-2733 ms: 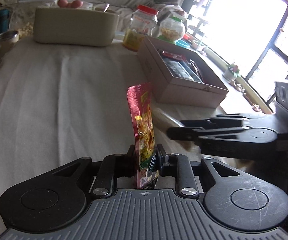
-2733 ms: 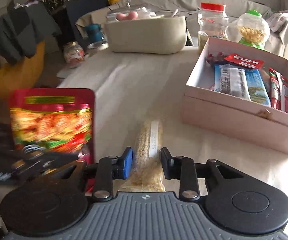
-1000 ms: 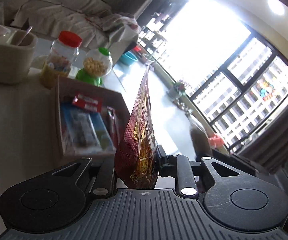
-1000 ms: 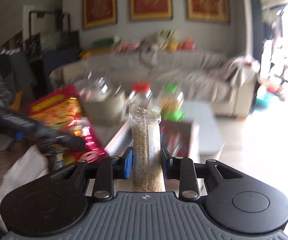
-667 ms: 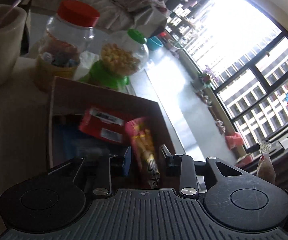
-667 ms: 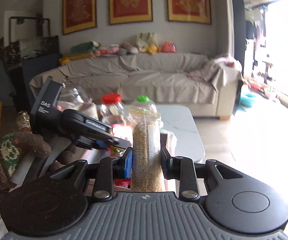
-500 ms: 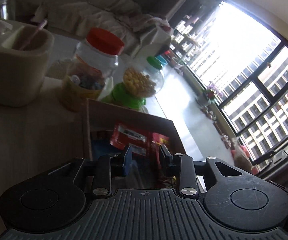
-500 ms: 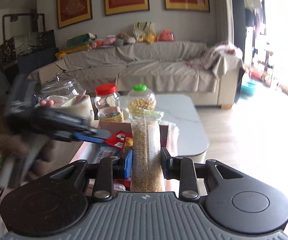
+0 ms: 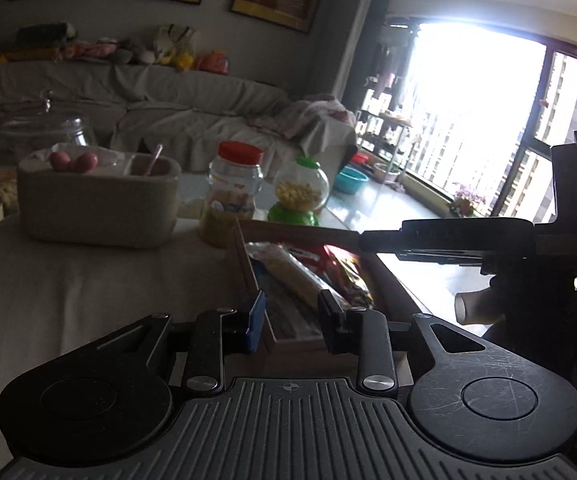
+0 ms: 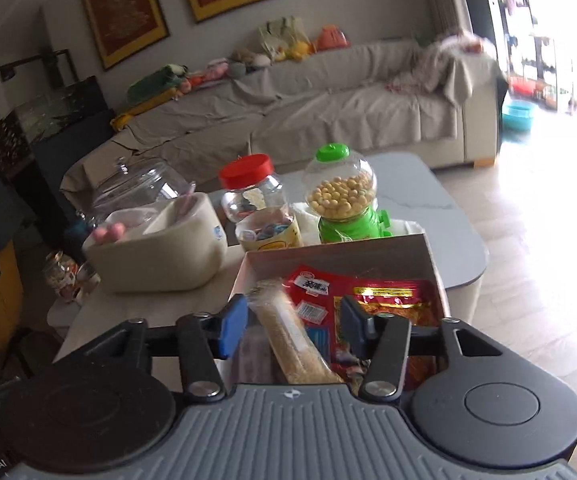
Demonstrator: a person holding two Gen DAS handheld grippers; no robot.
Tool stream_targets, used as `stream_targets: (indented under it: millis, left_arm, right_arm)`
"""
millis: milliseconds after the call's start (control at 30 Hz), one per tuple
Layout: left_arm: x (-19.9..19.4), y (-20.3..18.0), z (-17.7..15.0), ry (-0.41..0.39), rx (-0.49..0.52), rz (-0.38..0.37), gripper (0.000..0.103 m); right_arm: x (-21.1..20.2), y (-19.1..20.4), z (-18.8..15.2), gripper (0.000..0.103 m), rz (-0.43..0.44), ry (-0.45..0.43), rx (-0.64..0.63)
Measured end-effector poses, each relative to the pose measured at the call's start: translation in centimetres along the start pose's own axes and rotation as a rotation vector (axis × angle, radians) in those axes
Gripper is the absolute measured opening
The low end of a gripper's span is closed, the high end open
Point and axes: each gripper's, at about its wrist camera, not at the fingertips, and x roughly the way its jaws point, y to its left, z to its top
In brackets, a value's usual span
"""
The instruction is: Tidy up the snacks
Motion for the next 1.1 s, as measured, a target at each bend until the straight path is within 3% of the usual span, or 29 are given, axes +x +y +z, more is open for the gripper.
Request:
stream_targets:
  millis: [67,267,333,500,633,1100]
  left_arm:
    - [-1.4,-1.2,-1.5,0.010,0.019,-0.014,0.033]
    - [-4.1,-5.5,-6.4,0.047,0.130,-0.025,0.027]
    - [-5.3,-6.4,-7.9,0.053,0.152,-0.025,0.019]
    - [-6.4,-8.2,-9.8,0.054,0.183,0.032,0.018]
    - [-6.8,-8.6,-10.2,0.064,0.167,0.076,0.018]
    - [-7.7,-9.1,-10.8,0.114,0.152,0.076,0.018]
  right_arm:
    - [-3.1,0.4,-2.1,0.063,0.007,-0.014,-0.027]
    - [-11.3,0.7,-9.3,0.071,-0.003,-0.017,-0.018]
    - [-13.0,0.7,-11.6,0.072,-0.040,-0.015,-0.017]
    - [-15.1,1.5,-15.5,0.072,-0.122,-0.012,-0.030]
    - [-16.4,2.3,-16.7,0.072,-0.166,-0.043,-0.042]
    - [-16.1,2.5,-16.6,0.072,-0.145,-0.008,-0.036]
